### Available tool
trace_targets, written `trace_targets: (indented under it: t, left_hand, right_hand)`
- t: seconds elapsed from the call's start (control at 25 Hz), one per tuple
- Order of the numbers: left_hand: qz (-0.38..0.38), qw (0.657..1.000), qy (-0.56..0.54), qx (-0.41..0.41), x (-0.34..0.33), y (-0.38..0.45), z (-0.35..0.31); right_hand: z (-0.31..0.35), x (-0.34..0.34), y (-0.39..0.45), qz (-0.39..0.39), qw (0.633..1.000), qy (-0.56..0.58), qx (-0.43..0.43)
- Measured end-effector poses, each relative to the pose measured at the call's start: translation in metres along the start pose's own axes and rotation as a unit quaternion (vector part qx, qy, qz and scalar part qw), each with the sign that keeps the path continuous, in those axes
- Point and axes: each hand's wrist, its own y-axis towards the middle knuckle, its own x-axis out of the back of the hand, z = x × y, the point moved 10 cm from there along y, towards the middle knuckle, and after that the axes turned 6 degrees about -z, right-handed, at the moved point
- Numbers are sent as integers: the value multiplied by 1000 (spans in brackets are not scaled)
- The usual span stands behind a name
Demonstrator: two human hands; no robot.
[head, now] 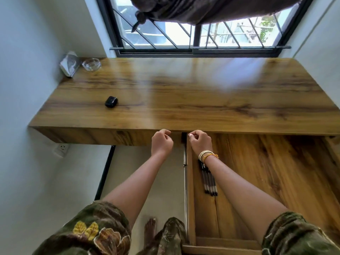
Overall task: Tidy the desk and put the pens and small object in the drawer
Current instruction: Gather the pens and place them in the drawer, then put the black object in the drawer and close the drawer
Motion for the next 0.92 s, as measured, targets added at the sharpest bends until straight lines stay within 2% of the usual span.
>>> trace_targets:
  t: [0.16, 0.36, 0.48, 0.64, 0.76, 0.84, 0.92]
  left_hand:
    - [-29, 999, 17, 5, 47, 51, 39]
    - [-110, 994, 20, -13, 122, 119, 87]
    - [-142, 987, 67, -24, 159, 163, 117]
    - [-111, 977, 179, 16, 169, 207, 160]
    - [-64, 965, 253, -9, 149, 219, 175]
    - [-66, 960, 271, -18, 143, 220, 180]
    - [-80, 957, 276, -25, 143, 219, 181]
  right_hand:
    - [49, -52, 7, 5, 999, -8, 33]
    - [127, -123, 15, -3, 997, -12, 70]
    - [173, -165, 26, 13, 997, 6, 82]
    - [219, -218, 36, 56, 994, -3, 97]
    - [243, -248, 42, 53, 989, -63, 125]
    - [258, -264, 47, 59, 980, -114, 151]
    - [268, -282, 58, 99, 969, -159, 158]
